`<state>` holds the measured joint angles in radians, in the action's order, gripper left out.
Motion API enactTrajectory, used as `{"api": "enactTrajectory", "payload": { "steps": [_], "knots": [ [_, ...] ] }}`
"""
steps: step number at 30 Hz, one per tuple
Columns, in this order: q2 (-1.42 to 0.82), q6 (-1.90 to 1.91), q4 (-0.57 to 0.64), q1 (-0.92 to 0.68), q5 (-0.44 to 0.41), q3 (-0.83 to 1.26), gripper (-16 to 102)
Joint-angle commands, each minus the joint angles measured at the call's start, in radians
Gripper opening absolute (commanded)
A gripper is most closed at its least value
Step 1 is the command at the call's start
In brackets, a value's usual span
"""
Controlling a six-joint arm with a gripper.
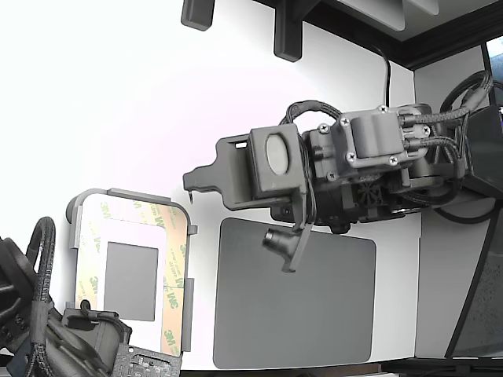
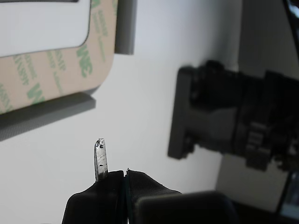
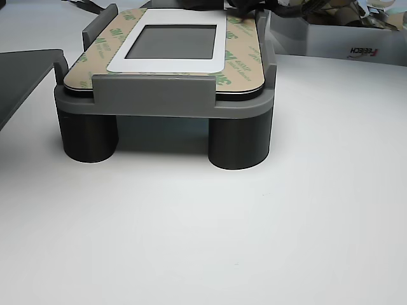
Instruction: Peel off protective film from adhesive tape.
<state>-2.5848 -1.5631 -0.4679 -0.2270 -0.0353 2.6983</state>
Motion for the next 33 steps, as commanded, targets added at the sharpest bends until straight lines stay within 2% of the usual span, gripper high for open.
{"api": "enactTrajectory", "payload": {
  "steps": [1, 6, 8, 13, 18, 20, 22, 27, 33],
  "knots": [
    [0.032, 0.017, 0.023, -0.146, -0.126, -0.041, -11],
    [0.199, -0.077, 0.031, -0.276, -0.218, -0.152, -11],
    [0.278, -0.086, 0.011, -0.305, -0.225, -0.216, -11],
    [0.453, -0.077, -0.04, -0.341, -0.218, -0.367, -11],
    [0.578, -0.084, 0.014, -0.367, -0.212, -0.425, -11],
    [0.635, -0.077, -0.006, -0.376, -0.222, -0.469, -3],
    [0.684, -0.055, -0.046, -0.38, -0.215, -0.517, -1],
    [0.729, -0.037, -0.049, -0.39, -0.184, -0.552, -5],
    [0.753, -0.02, -0.026, -0.436, -0.198, -0.563, -5]
  ]
}}
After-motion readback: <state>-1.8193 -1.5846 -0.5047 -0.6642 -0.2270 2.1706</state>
